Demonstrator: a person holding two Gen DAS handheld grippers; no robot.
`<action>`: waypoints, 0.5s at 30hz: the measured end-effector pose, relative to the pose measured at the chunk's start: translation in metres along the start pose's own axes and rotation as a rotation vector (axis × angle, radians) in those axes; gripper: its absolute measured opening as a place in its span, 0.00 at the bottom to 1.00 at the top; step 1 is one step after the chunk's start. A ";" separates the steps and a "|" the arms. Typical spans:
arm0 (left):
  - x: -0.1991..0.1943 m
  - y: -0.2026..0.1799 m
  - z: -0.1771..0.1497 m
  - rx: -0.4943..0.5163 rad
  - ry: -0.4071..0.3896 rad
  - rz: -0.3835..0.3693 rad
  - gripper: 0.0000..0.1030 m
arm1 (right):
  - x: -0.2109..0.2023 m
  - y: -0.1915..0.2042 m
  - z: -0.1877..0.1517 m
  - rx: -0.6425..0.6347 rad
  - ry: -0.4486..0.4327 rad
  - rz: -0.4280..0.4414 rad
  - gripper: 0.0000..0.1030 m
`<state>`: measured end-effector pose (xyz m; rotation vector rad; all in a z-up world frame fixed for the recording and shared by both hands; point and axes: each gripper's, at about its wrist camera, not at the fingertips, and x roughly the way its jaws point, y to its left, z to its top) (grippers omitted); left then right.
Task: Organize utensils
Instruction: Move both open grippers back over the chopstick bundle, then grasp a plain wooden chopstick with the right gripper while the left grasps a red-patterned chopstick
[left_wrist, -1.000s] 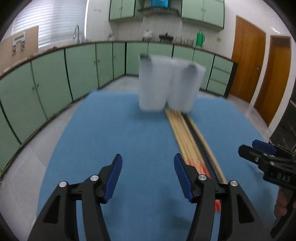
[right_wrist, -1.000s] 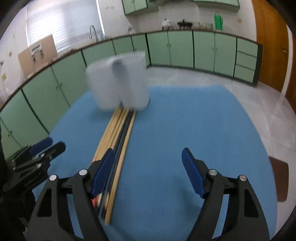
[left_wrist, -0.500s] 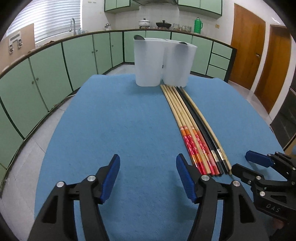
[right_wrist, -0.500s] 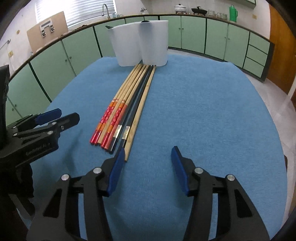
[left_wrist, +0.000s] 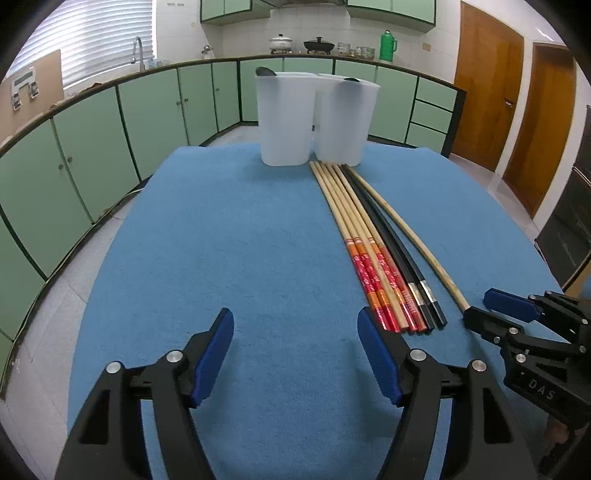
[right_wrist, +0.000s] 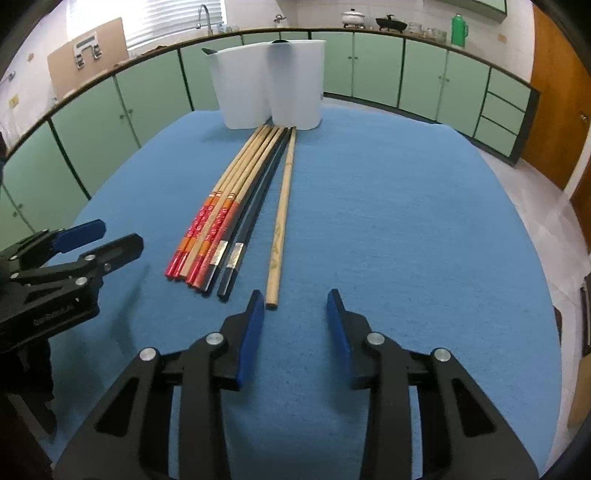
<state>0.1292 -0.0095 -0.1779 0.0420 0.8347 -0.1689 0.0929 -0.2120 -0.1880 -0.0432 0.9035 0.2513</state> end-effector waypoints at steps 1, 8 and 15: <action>0.000 -0.002 0.000 0.001 0.003 -0.008 0.67 | 0.001 0.000 0.000 -0.002 -0.002 0.010 0.35; 0.004 -0.014 -0.004 0.021 0.037 -0.055 0.68 | 0.009 0.002 0.007 -0.008 0.006 0.043 0.07; 0.015 -0.021 -0.004 0.032 0.073 -0.047 0.68 | 0.007 -0.008 0.005 0.020 0.001 0.037 0.06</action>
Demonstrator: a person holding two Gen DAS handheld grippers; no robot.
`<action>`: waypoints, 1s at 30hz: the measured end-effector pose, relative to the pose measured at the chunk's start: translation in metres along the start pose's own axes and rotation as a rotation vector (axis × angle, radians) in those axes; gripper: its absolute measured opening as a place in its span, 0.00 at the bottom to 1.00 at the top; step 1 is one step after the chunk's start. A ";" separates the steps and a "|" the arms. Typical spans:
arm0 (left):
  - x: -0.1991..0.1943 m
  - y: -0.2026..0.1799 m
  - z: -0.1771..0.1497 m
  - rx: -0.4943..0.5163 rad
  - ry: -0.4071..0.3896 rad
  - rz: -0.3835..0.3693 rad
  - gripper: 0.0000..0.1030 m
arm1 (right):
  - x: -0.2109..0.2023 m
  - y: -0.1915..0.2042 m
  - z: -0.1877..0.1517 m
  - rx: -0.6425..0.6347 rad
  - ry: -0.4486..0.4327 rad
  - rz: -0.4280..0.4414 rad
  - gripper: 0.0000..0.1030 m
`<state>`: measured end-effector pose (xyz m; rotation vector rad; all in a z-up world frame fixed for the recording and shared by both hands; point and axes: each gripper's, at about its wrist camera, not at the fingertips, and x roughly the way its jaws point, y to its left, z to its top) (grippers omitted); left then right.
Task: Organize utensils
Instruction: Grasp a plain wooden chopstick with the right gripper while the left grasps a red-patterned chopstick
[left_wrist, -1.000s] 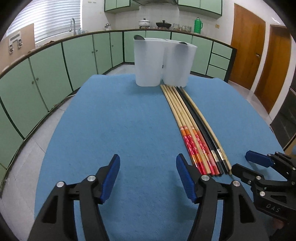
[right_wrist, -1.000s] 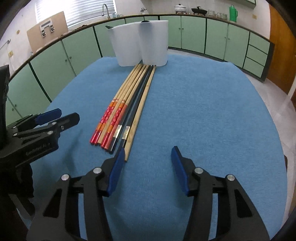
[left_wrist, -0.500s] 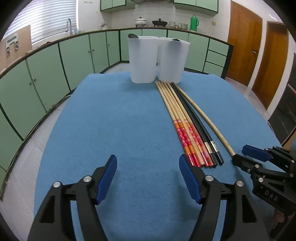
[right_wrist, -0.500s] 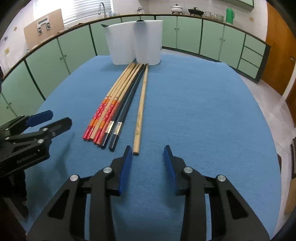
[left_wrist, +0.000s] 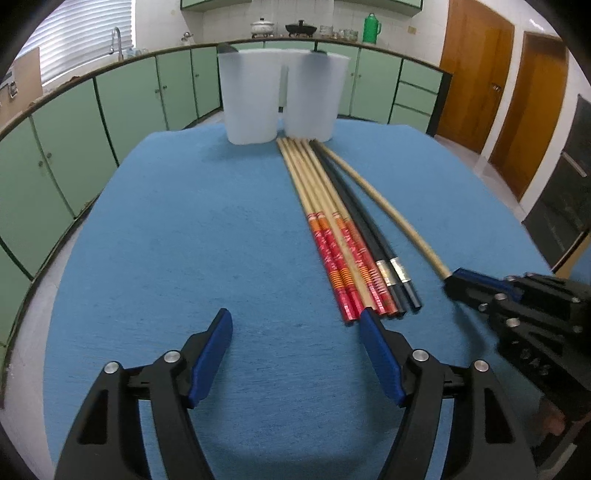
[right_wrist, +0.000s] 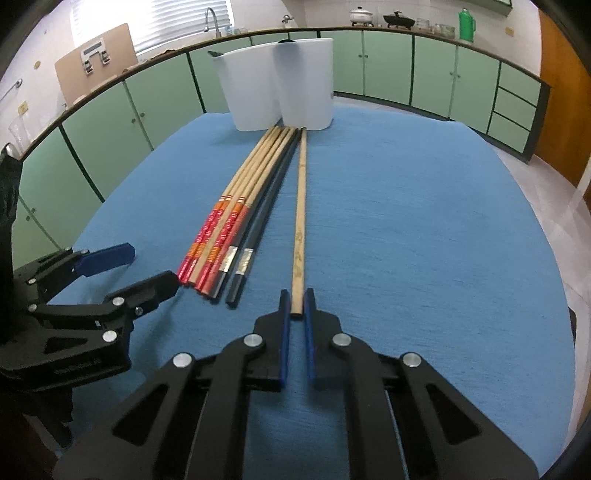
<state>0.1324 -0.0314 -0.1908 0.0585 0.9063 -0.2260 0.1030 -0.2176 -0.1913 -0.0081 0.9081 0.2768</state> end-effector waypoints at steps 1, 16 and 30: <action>0.000 0.000 0.000 0.004 0.000 0.008 0.68 | -0.002 -0.001 -0.002 0.000 -0.001 -0.002 0.06; 0.003 0.004 0.004 -0.025 -0.006 0.052 0.51 | 0.001 -0.003 -0.003 0.016 -0.003 0.022 0.07; -0.007 0.007 0.012 -0.044 -0.058 -0.005 0.05 | -0.005 -0.008 -0.001 0.032 -0.011 0.044 0.06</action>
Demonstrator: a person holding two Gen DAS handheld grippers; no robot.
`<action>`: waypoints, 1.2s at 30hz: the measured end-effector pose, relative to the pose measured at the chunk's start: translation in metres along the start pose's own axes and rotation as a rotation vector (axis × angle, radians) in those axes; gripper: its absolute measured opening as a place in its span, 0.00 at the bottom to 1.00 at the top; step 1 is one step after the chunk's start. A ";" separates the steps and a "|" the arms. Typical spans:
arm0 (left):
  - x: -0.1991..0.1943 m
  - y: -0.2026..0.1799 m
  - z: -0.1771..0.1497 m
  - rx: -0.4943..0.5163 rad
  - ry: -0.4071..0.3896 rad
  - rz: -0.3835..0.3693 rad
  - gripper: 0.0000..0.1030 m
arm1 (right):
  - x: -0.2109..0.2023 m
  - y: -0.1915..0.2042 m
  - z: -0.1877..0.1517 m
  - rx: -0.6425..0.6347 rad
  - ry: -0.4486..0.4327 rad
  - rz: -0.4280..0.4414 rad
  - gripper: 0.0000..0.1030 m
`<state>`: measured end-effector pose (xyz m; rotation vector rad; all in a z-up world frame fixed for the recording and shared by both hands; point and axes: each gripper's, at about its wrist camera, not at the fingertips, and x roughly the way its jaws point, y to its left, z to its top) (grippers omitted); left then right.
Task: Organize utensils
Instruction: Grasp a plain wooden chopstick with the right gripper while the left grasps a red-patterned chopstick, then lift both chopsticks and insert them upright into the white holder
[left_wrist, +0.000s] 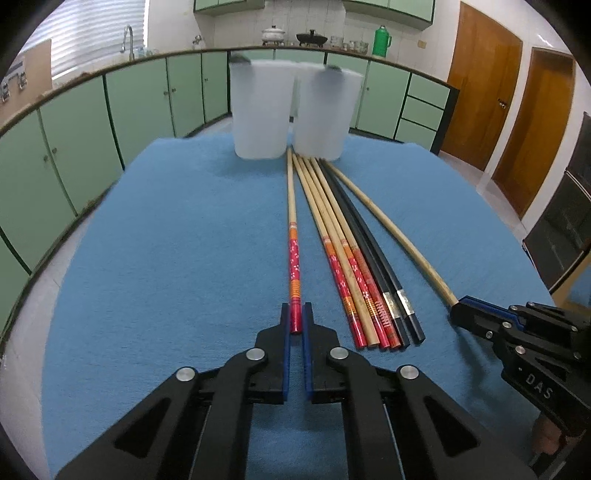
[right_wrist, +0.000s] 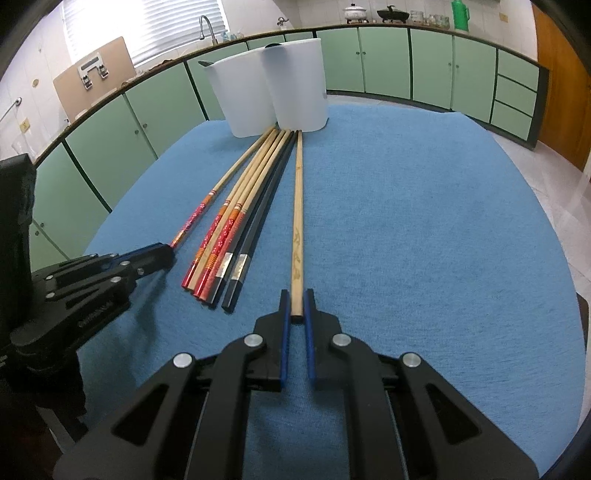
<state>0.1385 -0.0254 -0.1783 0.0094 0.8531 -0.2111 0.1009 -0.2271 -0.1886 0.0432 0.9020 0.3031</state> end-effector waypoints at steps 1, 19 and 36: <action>-0.004 0.001 0.001 0.004 -0.010 0.004 0.05 | -0.002 0.000 0.001 -0.007 -0.003 -0.003 0.06; -0.116 0.015 0.087 0.053 -0.320 -0.013 0.05 | -0.112 0.002 0.098 -0.102 -0.279 0.025 0.06; -0.121 0.017 0.161 0.116 -0.385 -0.104 0.05 | -0.134 0.013 0.216 -0.215 -0.291 0.073 0.06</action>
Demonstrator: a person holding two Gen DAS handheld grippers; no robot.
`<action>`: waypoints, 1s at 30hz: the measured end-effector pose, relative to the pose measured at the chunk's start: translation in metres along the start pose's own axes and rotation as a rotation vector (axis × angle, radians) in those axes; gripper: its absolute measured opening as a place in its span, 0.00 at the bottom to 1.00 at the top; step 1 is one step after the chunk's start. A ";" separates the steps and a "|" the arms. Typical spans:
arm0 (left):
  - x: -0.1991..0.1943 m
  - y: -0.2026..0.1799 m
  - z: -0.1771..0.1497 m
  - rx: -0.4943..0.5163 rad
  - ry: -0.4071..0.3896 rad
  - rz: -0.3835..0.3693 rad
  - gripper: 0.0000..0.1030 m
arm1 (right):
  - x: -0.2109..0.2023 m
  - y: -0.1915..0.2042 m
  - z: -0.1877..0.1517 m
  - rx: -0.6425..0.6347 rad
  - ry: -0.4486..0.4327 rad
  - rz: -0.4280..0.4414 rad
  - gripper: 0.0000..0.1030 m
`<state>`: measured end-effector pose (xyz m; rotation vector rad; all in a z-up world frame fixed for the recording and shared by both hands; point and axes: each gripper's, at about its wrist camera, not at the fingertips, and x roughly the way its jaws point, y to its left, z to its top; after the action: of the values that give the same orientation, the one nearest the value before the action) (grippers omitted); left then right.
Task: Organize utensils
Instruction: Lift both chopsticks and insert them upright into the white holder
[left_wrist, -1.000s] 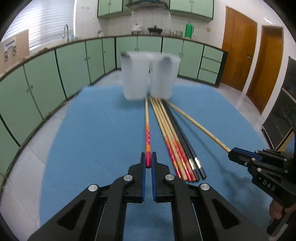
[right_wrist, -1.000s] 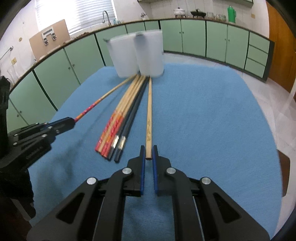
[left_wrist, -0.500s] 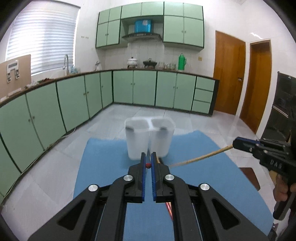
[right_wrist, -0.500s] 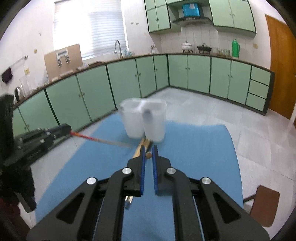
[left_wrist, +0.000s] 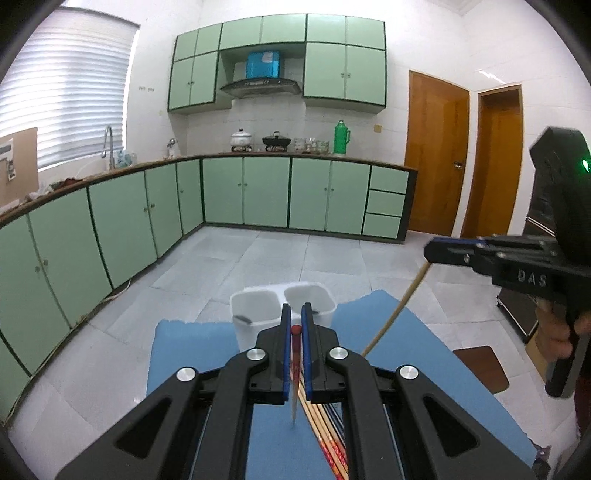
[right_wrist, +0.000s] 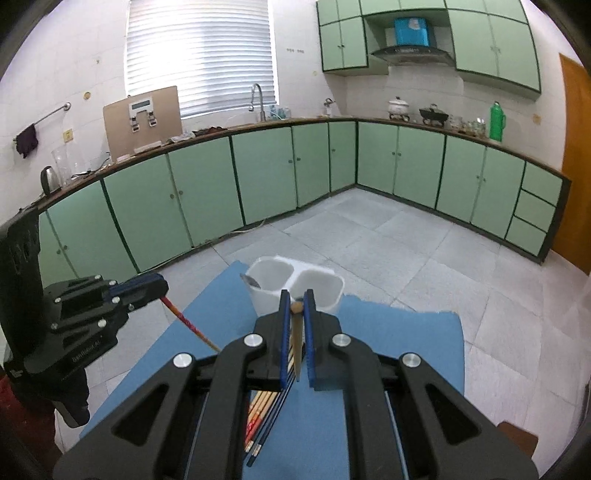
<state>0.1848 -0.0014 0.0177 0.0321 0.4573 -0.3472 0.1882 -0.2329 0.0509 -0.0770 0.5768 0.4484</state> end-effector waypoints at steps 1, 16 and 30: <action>-0.002 0.000 0.002 0.002 -0.006 -0.002 0.05 | -0.002 0.000 0.005 -0.002 -0.007 0.006 0.06; -0.014 0.000 0.121 0.105 -0.303 0.041 0.05 | -0.017 -0.023 0.095 -0.041 -0.154 -0.023 0.06; 0.098 0.025 0.099 0.027 -0.229 0.048 0.05 | 0.082 -0.030 0.078 -0.029 -0.081 -0.088 0.06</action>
<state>0.3182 -0.0198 0.0627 0.0296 0.2245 -0.3057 0.3017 -0.2133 0.0698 -0.1113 0.4855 0.3733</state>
